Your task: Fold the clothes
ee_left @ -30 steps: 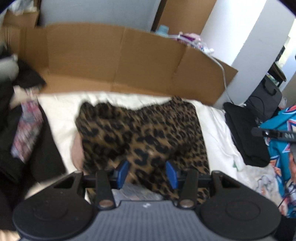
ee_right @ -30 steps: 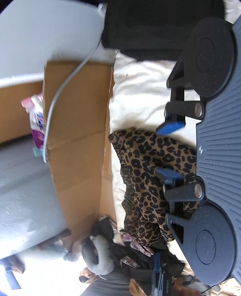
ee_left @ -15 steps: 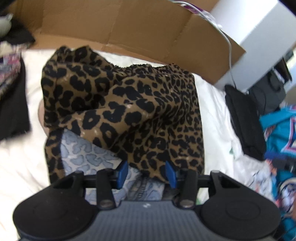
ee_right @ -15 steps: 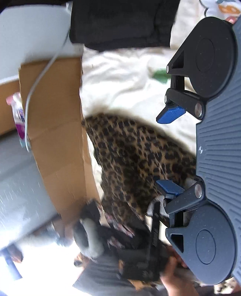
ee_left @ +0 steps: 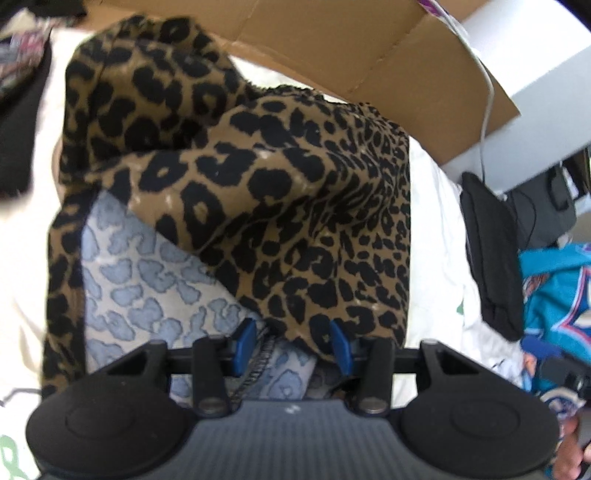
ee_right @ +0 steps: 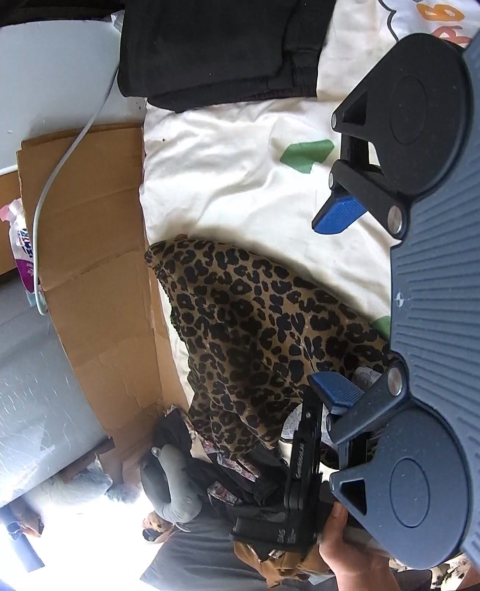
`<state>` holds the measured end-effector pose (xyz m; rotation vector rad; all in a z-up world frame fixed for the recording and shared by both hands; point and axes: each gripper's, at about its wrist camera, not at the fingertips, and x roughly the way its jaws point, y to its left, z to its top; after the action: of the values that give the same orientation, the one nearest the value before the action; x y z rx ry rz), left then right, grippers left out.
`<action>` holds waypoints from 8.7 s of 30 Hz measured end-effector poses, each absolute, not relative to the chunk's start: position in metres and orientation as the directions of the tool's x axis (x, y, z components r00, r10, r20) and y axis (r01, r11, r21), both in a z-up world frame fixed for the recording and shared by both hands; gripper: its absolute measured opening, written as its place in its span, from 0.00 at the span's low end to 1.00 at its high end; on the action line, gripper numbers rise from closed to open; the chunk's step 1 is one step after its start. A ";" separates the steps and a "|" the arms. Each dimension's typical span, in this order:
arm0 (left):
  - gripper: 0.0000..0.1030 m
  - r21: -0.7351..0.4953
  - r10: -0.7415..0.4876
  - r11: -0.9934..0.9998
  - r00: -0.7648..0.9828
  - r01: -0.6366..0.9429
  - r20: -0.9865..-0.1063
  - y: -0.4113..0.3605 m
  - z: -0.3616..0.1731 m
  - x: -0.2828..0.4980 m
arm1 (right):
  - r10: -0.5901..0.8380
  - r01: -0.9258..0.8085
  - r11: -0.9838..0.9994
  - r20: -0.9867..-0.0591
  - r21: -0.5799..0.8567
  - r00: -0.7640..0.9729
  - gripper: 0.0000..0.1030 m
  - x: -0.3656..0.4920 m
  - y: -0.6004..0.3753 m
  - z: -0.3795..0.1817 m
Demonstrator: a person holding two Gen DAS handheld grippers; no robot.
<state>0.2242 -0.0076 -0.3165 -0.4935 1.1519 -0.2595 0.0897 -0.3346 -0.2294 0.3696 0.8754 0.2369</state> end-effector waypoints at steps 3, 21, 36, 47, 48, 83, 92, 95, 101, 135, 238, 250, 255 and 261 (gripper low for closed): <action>0.42 -0.551 -0.476 0.831 0.416 -0.074 -0.775 -0.001 -0.323 0.223 | 0.365 -0.046 0.901 -0.697 0.431 0.617 0.83 0.091 -0.333 -0.229; 0.01 -0.446 -0.568 0.823 0.515 0.351 -0.643 -0.051 -0.257 0.197 | 0.432 -0.061 0.863 -0.668 0.502 0.606 0.80 0.098 -0.325 -0.227; 0.01 -0.357 -0.640 0.744 0.449 0.564 -0.624 -0.118 -0.252 0.162 | 0.530 0.082 0.745 -0.663 0.662 0.528 0.55 0.128 -0.326 -0.242; 0.01 -0.258 -0.655 0.694 0.441 0.673 -0.613 -0.145 -0.250 0.140 | 0.499 0.154 0.776 -0.745 0.612 0.443 0.25 0.127 -0.323 -0.266; 0.01 -0.255 -0.657 0.690 0.439 0.677 -0.613 -0.145 -0.251 0.140 | 0.496 0.150 0.780 -0.746 0.608 0.444 0.21 0.126 -0.324 -0.266; 0.16 -0.250 -0.414 0.865 0.337 0.435 -0.846 0.005 -0.273 0.143 | 0.085 0.367 0.886 -0.878 0.283 0.471 0.14 0.095 -0.435 -0.311; 0.34 -0.339 -0.418 0.882 0.209 0.328 -0.884 0.039 -0.281 0.131 | 0.154 0.339 0.860 -0.827 0.381 0.541 0.48 0.078 -0.432 -0.302; 0.35 -0.389 -0.442 0.882 0.183 0.264 -0.878 0.046 -0.289 0.132 | 0.161 0.329 0.866 -0.834 0.375 0.528 0.49 0.080 -0.427 -0.307; 0.35 -0.473 -0.482 0.876 0.137 0.098 -0.865 0.053 -0.309 0.136 | 0.156 0.278 0.900 -0.843 0.336 0.515 0.49 0.083 -0.417 -0.313; 0.03 -0.754 -0.759 0.638 -0.032 0.159 -0.650 0.014 -0.295 0.118 | 0.030 0.218 0.957 -0.810 0.193 0.586 0.07 0.093 -0.433 -0.244; 0.04 -0.235 -0.225 0.968 0.118 -0.083 -0.967 0.039 -0.204 0.158 | 0.449 0.102 0.753 -0.621 0.650 0.642 0.32 0.049 -0.365 -0.273; 0.07 -0.200 -0.205 0.979 0.151 0.050 -0.967 0.038 -0.141 0.186 | 0.435 0.098 0.773 -0.636 0.627 0.638 0.32 0.051 -0.360 -0.272; 0.11 -0.181 -0.180 0.983 0.214 0.018 -0.960 0.048 -0.123 0.203 | 0.413 0.104 0.802 -0.671 0.588 0.616 0.32 0.054 -0.361 -0.270; 0.18 -0.201 -0.182 0.979 0.293 -0.034 -0.939 0.067 -0.104 0.209 | 0.349 0.102 0.856 -0.712 0.507 0.609 0.38 0.065 -0.366 -0.230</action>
<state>0.2089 0.0667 -0.1035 -0.1957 1.2724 -0.0997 0.0655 -0.3658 -0.2303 0.5431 0.9162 0.1513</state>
